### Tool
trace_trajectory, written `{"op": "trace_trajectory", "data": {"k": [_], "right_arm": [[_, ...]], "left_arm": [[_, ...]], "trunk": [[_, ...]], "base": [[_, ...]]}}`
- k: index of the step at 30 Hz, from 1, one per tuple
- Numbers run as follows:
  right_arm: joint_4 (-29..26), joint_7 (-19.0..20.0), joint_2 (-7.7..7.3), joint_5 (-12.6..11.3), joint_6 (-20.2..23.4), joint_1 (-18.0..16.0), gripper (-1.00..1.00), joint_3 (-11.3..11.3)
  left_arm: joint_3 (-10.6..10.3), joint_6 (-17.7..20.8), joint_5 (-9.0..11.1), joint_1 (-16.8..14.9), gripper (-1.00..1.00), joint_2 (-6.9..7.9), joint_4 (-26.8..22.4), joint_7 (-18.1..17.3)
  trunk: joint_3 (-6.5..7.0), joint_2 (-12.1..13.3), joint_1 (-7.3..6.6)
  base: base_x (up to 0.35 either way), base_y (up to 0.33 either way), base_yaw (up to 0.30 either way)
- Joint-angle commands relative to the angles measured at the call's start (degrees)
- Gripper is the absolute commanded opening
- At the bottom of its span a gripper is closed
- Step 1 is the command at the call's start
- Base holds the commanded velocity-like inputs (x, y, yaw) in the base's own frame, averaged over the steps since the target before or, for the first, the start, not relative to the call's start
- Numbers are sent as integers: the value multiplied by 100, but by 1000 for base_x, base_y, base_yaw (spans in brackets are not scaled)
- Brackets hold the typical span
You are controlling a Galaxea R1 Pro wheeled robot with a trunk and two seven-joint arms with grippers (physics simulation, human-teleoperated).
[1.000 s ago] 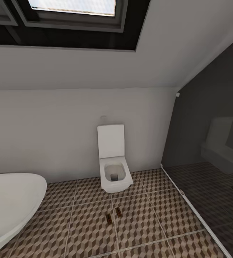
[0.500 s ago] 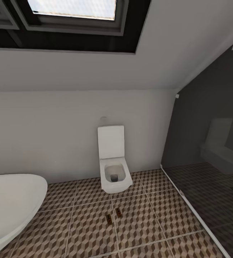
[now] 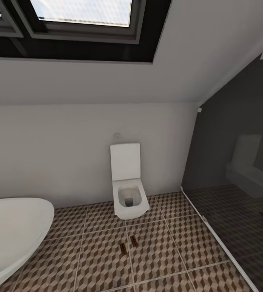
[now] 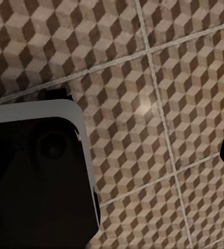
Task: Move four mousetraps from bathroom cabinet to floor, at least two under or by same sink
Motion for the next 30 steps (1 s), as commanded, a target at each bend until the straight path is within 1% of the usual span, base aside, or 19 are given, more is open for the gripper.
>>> {"op": "trace_trajectory", "data": {"k": [1,14,30], "right_arm": [[21,-5,10,-59,-21,-7,100,47],[67,-6,77,-66,-16,-5,100,43],[79,-5,114,-67,-9,-5,100,44]], "left_arm": [[-49,-12,46,-2,100,1,3,24],[-49,-28,47,-1,100,-10,57,32],[-45,-28,55,-1,100,-8,66,35]], "trunk": [[10,35,-22],[244,557,-307],[531,1198,-659]], "base": [[0,0,0],[0,0,0],[0,0,0]]}}
